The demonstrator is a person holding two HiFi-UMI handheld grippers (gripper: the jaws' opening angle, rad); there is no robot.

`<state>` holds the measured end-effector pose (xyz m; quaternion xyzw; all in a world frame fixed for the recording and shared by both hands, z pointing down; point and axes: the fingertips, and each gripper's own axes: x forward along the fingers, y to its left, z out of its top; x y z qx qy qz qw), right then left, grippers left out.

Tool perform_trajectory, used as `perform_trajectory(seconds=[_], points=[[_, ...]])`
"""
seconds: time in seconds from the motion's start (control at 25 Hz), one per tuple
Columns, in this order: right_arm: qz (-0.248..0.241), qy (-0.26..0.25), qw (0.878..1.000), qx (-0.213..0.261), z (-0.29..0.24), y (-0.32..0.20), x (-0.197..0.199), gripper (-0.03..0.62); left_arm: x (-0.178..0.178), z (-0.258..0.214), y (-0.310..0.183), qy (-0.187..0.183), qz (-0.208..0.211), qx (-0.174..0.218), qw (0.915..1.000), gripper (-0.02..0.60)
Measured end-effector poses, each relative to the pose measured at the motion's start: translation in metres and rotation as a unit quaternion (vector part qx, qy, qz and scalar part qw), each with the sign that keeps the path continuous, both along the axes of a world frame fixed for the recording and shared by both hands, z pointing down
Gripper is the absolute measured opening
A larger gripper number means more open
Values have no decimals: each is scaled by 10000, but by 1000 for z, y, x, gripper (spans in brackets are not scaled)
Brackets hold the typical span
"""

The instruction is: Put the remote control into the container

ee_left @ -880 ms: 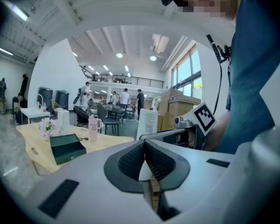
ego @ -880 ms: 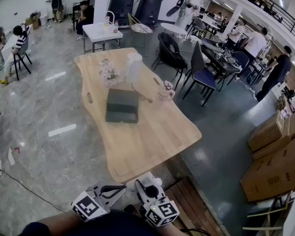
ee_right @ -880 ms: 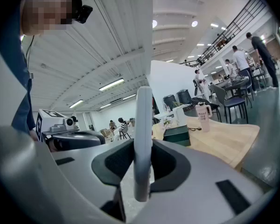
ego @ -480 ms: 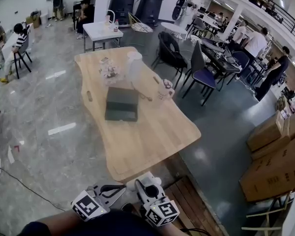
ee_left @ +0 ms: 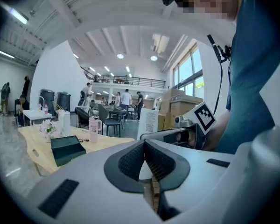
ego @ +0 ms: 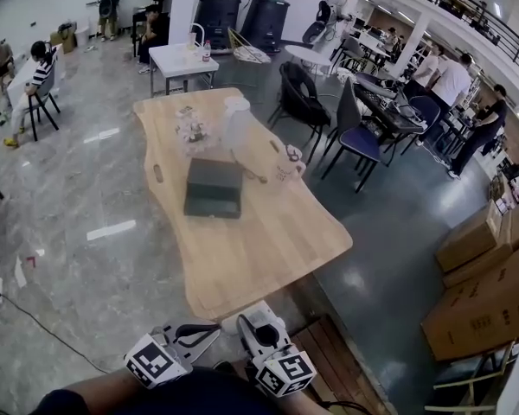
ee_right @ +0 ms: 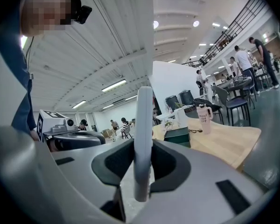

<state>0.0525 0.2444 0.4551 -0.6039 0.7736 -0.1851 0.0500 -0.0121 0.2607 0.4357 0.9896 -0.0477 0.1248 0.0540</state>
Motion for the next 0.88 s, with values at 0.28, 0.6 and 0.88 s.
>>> perform_trajectory(seconds=[0.28, 0.6, 0.88], points=[[-118, 4, 9999, 12, 8, -2, 26, 107, 22, 9, 0, -25, -198, -21, 9998, 12], [-196, -44, 9998, -17, 19, -10, 45, 107, 36, 18, -4, -68, -360, 26, 9993, 12], [-65, -28, 9999, -110, 21, -52, 52, 107, 41, 17, -50, 77, -364, -103, 9993, 12]])
